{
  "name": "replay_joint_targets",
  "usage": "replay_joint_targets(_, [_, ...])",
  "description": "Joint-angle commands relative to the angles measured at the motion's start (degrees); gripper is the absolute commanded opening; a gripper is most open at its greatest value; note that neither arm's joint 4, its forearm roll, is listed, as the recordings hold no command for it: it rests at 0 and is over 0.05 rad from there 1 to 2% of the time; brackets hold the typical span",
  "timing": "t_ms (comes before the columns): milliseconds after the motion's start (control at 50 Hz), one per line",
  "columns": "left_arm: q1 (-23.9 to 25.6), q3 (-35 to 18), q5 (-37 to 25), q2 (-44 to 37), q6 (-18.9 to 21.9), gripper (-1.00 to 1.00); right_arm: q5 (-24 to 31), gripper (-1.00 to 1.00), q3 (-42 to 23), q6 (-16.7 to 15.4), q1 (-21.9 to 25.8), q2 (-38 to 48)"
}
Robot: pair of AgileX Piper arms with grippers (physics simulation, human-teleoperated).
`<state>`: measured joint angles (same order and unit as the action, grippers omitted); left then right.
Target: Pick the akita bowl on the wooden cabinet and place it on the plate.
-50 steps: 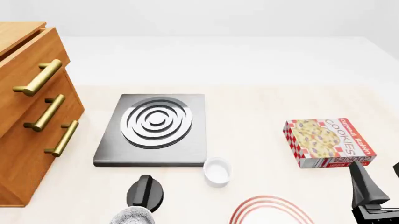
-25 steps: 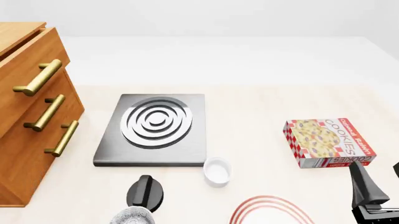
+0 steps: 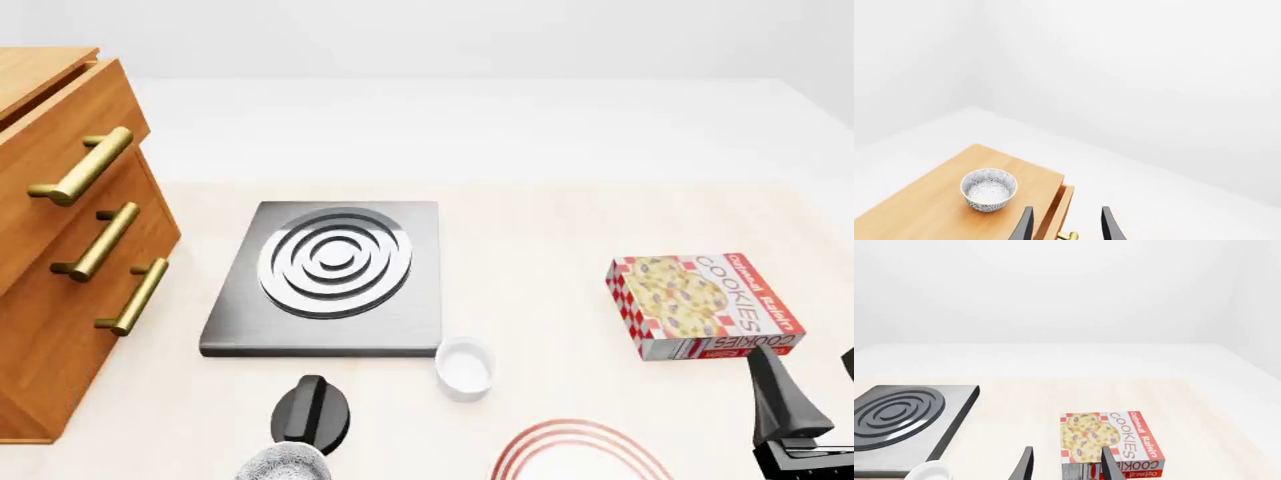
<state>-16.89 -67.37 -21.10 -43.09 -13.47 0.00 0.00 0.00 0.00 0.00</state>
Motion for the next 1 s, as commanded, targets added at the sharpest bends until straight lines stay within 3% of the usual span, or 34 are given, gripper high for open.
replay_joint_targets(20, [-3.9,-3.5,-3.2,-3.0,-3.3,1.00,0.0,1.00,0.0,0.0,0.0,0.0])
replay_joint_targets(360, [-9.3,-4.3,-3.7,-5.6,-6.8,1.00,0.0,1.00,0.0,0.0,0.0,0.0])
replay_joint_targets(1000, [-18.2,-4.6,-2.0,-9.0,-9.5,1.00,0.0,1.00,0.0,0.0,0.0,0.0])
